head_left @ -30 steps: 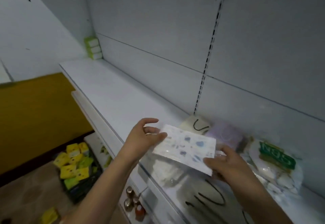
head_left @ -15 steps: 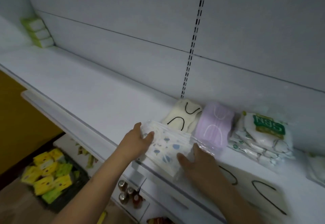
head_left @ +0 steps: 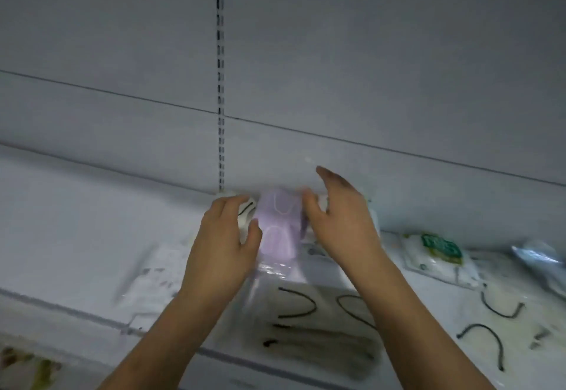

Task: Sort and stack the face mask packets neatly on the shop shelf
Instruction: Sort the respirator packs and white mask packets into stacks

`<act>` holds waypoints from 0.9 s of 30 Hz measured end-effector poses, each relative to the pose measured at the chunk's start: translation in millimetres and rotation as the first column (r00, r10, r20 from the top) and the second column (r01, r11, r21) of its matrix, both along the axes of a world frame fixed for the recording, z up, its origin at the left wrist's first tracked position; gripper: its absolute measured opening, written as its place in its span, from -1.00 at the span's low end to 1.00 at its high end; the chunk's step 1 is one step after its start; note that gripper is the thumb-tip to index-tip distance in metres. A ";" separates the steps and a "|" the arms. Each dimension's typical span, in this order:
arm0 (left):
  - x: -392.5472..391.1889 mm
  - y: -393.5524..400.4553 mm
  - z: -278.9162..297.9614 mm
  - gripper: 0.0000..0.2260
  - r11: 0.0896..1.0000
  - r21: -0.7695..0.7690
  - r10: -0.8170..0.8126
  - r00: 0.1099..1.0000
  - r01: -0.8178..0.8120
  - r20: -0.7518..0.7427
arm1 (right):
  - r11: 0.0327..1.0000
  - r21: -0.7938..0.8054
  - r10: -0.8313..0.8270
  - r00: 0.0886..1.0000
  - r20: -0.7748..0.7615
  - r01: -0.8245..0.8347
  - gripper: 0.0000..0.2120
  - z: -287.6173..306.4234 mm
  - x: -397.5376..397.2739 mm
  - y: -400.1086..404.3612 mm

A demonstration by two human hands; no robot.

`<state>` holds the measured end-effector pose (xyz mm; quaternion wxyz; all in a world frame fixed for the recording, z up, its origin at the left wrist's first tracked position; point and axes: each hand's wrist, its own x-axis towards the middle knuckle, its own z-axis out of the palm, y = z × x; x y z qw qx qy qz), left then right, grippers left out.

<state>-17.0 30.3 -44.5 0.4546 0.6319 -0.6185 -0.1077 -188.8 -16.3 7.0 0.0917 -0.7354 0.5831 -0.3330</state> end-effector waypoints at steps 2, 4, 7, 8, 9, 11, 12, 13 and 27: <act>-53.7 -1.1 -3.3 -0.66 0.983 -0.021 -0.183 0.983 0.183 -0.003 | 0.988 -0.137 -0.076 0.997 0.009 0.076 -0.45 11.1 -34.6 -15.0; -110.0 4.8 -11.0 -0.66 0.934 -0.002 -0.358 0.934 0.358 0.010 | 0.977 -0.161 -0.141 0.990 0.004 0.140 -0.45 22.4 -75.7 -25.4; -181.4 18.5 -27.9 -0.67 0.823 0.108 -0.561 0.828 0.557 0.001 | 0.962 -0.149 -0.236 0.972 -0.025 0.229 -0.46 29.7 -142.1 -28.5; -200.2 21.2 -34.4 -0.66 0.784 0.142 -0.608 0.794 0.604 -0.014 | 0.953 -0.153 -0.266 0.964 -0.018 0.261 -0.47 26.6 -164.1 -24.8; -217.3 21.9 -40.7 -0.66 0.754 0.165 -0.640 0.768 0.636 -0.032 | 0.942 -0.156 -0.304 0.953 -0.009 0.298 -0.49 20.8 -185.7 -18.5; -248.3 17.2 -53.0 -0.69 0.726 0.215 -0.659 0.750 0.653 -0.053 | 0.910 -0.146 -0.394 0.919 -0.008 0.388 -0.54 -1.6 -229.5 -1.9; -262.6 13.5 -58.4 -0.67 0.727 0.248 -0.649 0.759 0.640 -0.054 | 0.893 -0.120 -0.440 0.898 -0.021 0.434 -0.56 -16.3 -251.8 7.7; -277.4 8.9 -64.7 -0.64 0.731 0.284 -0.636 0.771 0.620 -0.047 | 0.876 -0.077 -0.481 0.876 -0.047 0.477 -0.58 -32.6 -274.3 17.7; -405.8 -15.1 -82.1 -0.63 0.671 0.698 -0.425 0.901 0.250 0.086 | 0.915 0.229 -0.196 0.863 -0.466 0.332 -0.05 -148.0 -455.1 76.5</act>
